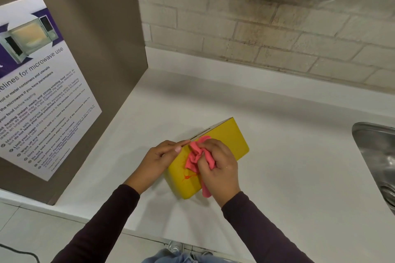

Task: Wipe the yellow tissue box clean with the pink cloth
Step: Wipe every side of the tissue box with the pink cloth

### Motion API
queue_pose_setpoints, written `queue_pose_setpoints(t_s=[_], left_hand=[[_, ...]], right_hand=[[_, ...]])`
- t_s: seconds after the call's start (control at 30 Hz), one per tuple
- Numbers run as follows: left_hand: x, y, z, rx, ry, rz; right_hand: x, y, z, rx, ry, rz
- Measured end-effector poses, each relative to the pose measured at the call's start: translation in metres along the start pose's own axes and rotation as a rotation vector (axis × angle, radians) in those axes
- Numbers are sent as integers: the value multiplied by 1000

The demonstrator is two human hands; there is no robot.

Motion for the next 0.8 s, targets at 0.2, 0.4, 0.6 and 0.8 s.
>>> queue_pose_setpoints(t_s=[0.2, 0.4, 0.6, 0.8], left_hand=[[0, 0, 2, -28, 3, 0], [-1, -1, 2, -4, 9, 3], [-3, -1, 2, -24, -20, 11], [-2, 0, 4, -22, -10, 4]], right_hand=[[16, -3, -18, 5, 26, 30], [8, -3, -7, 37, 47, 78], [9, 9, -9, -54, 39, -13], [25, 2, -17, 87, -25, 177]])
Point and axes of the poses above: each hand's wrist, its own y-axis away from the middle knuckle, its own z-axis out of the palm, x = y × z, the point moved 8 cm from there along -y, towards the middle knuckle, and after that the axes turned 7 degrees about -z, right-handed, at the moved point
